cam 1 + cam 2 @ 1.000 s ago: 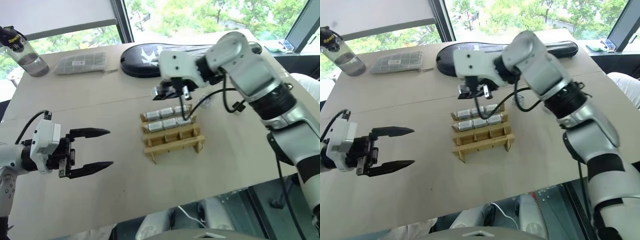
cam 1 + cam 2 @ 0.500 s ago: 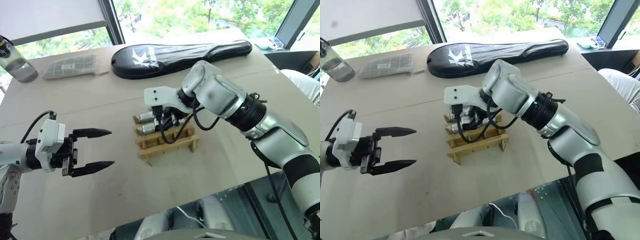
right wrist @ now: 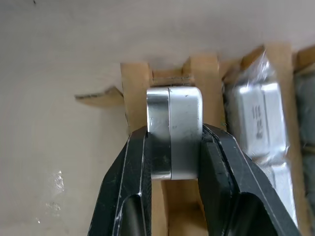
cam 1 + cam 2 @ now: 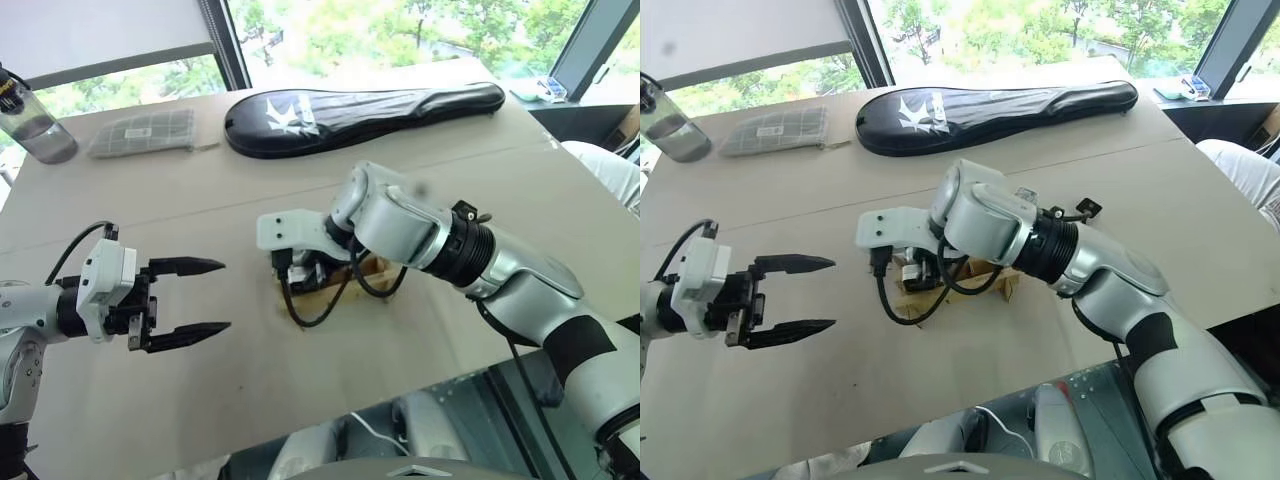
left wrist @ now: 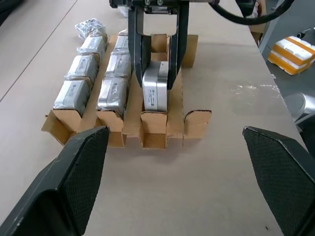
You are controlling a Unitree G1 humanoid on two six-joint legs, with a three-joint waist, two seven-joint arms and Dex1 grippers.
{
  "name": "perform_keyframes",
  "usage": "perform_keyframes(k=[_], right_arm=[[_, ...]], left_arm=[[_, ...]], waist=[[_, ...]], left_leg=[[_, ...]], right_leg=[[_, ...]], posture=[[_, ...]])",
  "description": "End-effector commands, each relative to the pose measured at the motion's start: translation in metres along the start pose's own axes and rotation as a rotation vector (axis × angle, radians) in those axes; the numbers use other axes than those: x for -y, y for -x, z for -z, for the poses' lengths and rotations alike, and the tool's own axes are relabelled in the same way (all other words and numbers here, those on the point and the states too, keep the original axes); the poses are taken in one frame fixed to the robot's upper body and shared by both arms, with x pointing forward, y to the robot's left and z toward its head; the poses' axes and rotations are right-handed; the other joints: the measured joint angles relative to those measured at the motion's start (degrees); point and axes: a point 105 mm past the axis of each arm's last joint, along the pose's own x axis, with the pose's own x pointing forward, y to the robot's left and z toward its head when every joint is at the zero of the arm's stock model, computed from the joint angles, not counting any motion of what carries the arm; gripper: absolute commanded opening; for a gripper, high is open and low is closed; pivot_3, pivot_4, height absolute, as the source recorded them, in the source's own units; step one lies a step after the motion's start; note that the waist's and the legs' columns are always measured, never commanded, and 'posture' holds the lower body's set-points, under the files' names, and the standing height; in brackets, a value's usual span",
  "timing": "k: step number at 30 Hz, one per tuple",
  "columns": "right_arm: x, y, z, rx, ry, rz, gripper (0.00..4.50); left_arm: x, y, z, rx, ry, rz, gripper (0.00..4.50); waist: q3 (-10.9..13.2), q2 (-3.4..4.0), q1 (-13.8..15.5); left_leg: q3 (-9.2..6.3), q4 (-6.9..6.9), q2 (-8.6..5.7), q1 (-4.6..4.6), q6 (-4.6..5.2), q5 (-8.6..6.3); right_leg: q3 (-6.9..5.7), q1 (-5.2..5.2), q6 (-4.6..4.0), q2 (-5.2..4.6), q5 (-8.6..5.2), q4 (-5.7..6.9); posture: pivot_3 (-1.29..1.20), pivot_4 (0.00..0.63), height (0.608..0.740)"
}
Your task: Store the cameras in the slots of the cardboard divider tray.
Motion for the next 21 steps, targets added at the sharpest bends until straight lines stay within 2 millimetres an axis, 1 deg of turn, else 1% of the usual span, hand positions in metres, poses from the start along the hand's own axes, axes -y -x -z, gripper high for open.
perform_keyframes(k=[1,5,12,14,15,17,19,21], right_arm=[[0.006,0.002,0.0,-0.013,0.017,0.025,0.74],[0.007,0.0,0.003,-0.031,0.03,0.024,0.74],[0.004,-0.008,-0.003,-0.036,0.088,0.031,0.74],[0.002,-0.007,-0.002,-0.035,0.097,0.021,1.79],[0.002,-0.006,-0.002,-0.033,0.097,0.02,2.16],[0.006,0.005,-0.007,0.015,0.052,0.03,3.06],[0.009,0.016,-0.01,0.042,0.035,0.039,3.06],[0.013,0.039,-0.009,0.098,0.001,0.049,3.06]], left_arm=[[-0.001,-0.001,-0.003,0.003,-0.024,-0.001,4.5],[-0.001,-0.001,-0.004,0.003,-0.024,-0.004,4.5],[-0.002,0.0,-0.005,0.002,-0.027,-0.006,4.5],[-0.003,0.0,-0.005,0.002,-0.026,-0.005,4.5],[-0.003,0.0,-0.005,0.002,-0.026,-0.004,4.5],[-0.003,0.0,-0.006,0.003,-0.024,-0.002,4.5],[-0.003,0.0,-0.006,0.005,-0.023,0.001,4.5],[-0.004,-0.001,-0.006,0.009,-0.023,0.004,4.5]], waist=[[0.0,0.0,-0.13],[0.0,-0.01,-0.05],[0.0,-0.01,-0.08],[0.0,-0.01,-0.08],[0.0,0.0,-0.08],[0.0,-0.01,-0.08],[0.0,-0.01,-0.09],[0.0,-0.01,0.0]], left_leg=[[0.0,0.0,0.0,0.0,0.0,0.0],[0.0,-0.02,0.0,0.0,0.0,0.0],[-0.01,-0.01,0.0,0.0,0.0,0.0],[-0.01,-0.01,0.0,0.0,0.0,0.0],[-0.01,-0.01,0.0,0.0,0.0,0.0],[-0.01,-0.01,0.0,0.0,0.0,0.0],[-0.01,-0.01,0.0,0.0,0.0,0.0],[-0.01,-0.01,0.0,0.0,0.0,0.0]], right_leg=[[0.0,0.0,0.0,0.0,0.0,0.01],[0.0,0.0,0.0,-0.01,0.0,-0.03],[-0.01,0.0,0.0,0.0,0.0,-0.02],[-0.01,0.0,0.0,0.0,0.0,-0.02],[0.0,0.0,0.0,0.0,0.0,-0.02],[-0.01,0.0,0.0,0.0,0.0,-0.02],[-0.01,0.0,0.0,0.0,0.0,-0.02],[0.0,0.0,0.0,0.0,0.0,-0.02]], posture=[[0.0,0.15,0.74],[0.0,0.15,0.74],[0.0,0.15,0.74],[0.0,0.15,0.74],[0.0,0.15,0.74],[0.0,0.15,0.74],[0.0,0.15,0.74],[0.0,0.15,0.74]])
